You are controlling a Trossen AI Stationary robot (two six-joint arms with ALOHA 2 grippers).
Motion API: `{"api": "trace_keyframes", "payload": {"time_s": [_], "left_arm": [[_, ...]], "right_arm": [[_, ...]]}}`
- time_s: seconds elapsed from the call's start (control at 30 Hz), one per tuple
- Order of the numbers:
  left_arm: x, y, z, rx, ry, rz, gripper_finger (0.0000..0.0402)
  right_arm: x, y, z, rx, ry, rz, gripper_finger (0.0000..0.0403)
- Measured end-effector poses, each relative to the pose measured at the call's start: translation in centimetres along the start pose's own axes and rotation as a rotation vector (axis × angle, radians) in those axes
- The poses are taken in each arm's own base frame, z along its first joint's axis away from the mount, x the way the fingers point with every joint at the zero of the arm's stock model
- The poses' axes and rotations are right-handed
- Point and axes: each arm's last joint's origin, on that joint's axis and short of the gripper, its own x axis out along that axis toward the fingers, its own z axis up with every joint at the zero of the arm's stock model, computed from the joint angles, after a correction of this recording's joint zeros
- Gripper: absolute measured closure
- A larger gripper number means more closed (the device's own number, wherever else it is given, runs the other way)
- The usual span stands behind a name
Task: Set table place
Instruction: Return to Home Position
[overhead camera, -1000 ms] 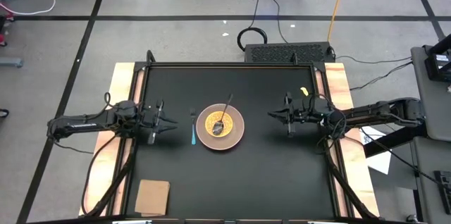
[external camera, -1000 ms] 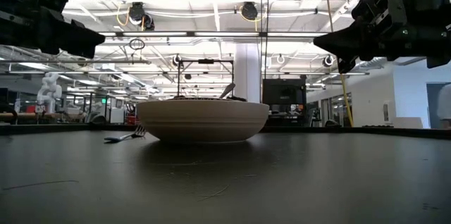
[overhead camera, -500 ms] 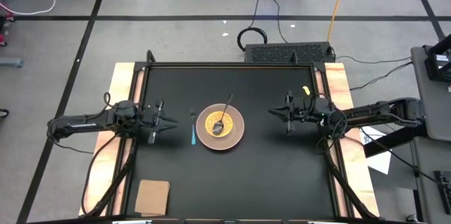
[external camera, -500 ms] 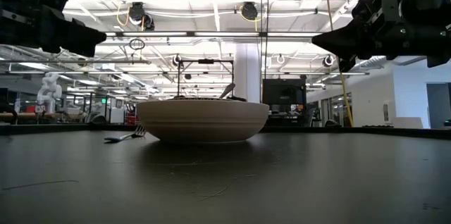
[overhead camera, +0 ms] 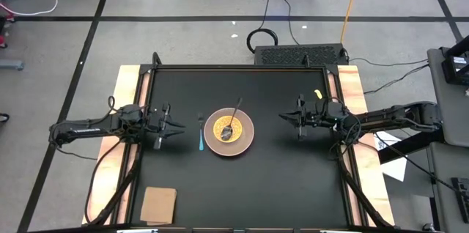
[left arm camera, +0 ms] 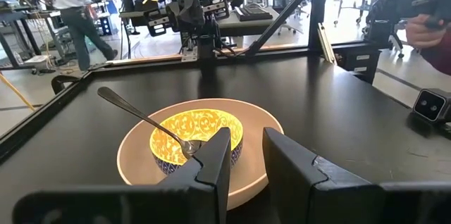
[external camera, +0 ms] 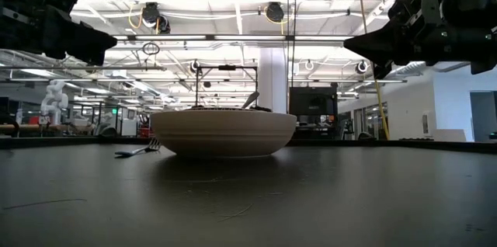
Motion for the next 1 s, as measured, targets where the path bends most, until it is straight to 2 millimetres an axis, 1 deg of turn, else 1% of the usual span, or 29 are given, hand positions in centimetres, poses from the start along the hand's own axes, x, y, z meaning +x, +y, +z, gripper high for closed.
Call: {"api": "trace_keyframes", "payload": {"time_s": [0.23,0.33,0.57,1.0], "left_arm": [[0.00,0.00,0.00,-0.003,0.000,0.000,0.0311],[0.00,0.00,0.00,0.001,0.000,0.001,0.0311],[-0.01,0.19,-0.02,0.002,0.006,0.066,0.0311],[-0.01,0.23,0.04,0.003,0.001,0.077,0.0311]], "right_arm": [[0.00,0.00,0.00,-0.041,0.000,0.000,0.0403],[0.00,0.00,0.00,-0.041,0.000,0.000,0.0403],[0.00,0.01,0.05,-0.041,-0.005,0.001,0.0403],[0.00,-0.05,-0.29,-0.038,0.031,-0.004,0.0403]]}}
